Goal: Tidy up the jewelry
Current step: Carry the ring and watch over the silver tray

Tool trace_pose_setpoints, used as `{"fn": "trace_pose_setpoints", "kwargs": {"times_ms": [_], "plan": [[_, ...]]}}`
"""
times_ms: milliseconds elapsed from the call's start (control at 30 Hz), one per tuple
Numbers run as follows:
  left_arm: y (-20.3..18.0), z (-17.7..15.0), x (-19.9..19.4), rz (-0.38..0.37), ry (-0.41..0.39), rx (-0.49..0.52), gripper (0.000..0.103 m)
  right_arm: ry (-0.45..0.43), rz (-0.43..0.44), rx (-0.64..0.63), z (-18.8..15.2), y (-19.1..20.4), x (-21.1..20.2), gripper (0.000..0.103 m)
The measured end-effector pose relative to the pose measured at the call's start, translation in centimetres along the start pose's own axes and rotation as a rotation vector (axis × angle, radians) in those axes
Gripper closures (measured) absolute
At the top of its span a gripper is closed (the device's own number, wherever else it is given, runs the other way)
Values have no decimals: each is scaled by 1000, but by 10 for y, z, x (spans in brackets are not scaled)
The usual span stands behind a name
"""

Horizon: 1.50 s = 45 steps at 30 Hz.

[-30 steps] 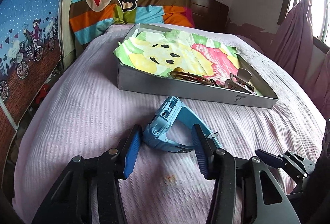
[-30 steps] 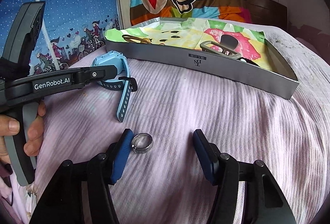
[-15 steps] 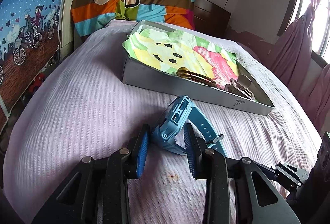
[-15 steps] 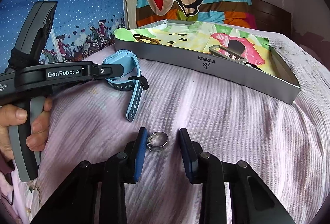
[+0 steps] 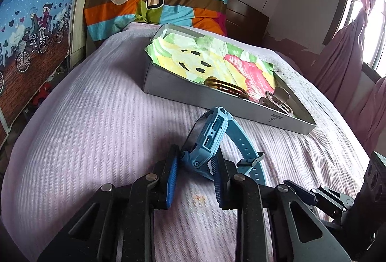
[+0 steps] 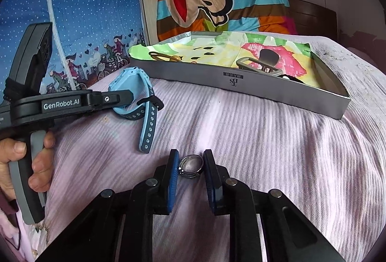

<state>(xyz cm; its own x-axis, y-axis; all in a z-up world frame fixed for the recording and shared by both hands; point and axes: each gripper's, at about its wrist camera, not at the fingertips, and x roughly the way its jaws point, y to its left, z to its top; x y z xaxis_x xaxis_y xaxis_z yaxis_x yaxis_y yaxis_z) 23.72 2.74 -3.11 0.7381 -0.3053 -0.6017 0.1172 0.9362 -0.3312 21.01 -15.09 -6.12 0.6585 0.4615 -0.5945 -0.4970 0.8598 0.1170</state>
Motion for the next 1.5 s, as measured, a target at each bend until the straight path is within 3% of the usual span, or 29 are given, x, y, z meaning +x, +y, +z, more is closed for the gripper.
{"fn": "trace_pose_setpoints", "kwargs": {"times_ms": [267, 600, 800, 933, 1067, 1233, 1500], "plan": [[-4, -11, -16, 22, -24, -13, 82, -62, -15, 82, 4, -15, -11, 84], [-20, -1, -36, 111, 1, -50, 82, -161, -31, 26, 20, -6, -28, 84], [-40, 12, -42, 139, -42, -23, 82, -242, -17, 75, 39, -22, -38, 84], [-55, 31, -41, 175, -88, 0, 82, -278, -67, 97, 60, -40, -41, 84], [-66, 49, -31, 217, -140, 7, 82, -288, -123, 111, 80, -56, -39, 84], [-75, 69, -9, 216, -144, 12, 82, -294, -158, 104, 97, -73, -25, 84], [-88, 95, 36, 266, -138, 15, 82, -250, -186, 226, 94, -107, -3, 84]]}}
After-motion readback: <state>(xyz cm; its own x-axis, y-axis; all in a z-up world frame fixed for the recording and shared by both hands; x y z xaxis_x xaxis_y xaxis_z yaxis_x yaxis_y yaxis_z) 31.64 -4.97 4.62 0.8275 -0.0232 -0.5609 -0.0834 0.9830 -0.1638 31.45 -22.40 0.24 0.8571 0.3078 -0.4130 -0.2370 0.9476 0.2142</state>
